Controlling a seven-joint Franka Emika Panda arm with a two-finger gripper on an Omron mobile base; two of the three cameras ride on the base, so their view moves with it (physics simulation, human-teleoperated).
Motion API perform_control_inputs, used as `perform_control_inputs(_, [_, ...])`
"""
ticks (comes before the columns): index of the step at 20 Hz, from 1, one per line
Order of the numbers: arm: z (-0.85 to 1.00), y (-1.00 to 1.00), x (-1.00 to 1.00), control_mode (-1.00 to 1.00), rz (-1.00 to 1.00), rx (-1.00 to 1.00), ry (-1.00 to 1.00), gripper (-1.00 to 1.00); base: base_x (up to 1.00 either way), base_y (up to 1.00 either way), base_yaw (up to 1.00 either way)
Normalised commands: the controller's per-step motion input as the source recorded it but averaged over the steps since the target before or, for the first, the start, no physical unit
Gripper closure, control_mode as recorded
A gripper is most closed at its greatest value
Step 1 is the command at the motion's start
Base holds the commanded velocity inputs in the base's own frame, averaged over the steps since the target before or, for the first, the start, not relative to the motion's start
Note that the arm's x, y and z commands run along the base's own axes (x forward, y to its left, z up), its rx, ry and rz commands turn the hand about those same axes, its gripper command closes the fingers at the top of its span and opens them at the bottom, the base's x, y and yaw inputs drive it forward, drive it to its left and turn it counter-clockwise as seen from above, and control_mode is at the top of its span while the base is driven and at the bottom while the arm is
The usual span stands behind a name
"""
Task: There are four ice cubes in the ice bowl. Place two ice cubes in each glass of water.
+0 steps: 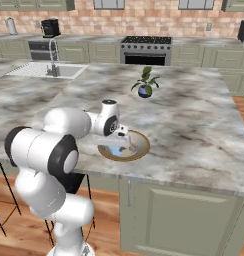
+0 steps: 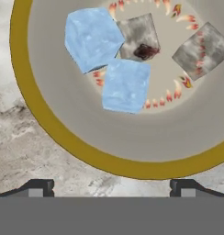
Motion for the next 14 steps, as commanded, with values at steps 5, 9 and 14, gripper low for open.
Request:
perform_control_inputs(5, [-0.17,-0.1,0.28,-1.0,0.0,0.0,0.0,-1.0,0.0,0.0,0.0])
perform_control_inputs(9, [-0.2,-0.02,0.36,-1.0,0.0,0.0,0.0,-1.0,0.0,0.0,0.0])
perform_control_inputs(14, [-0.13,0.0,0.33,-1.0,0.0,0.0,0.0,-1.0,0.0,0.0,0.0])
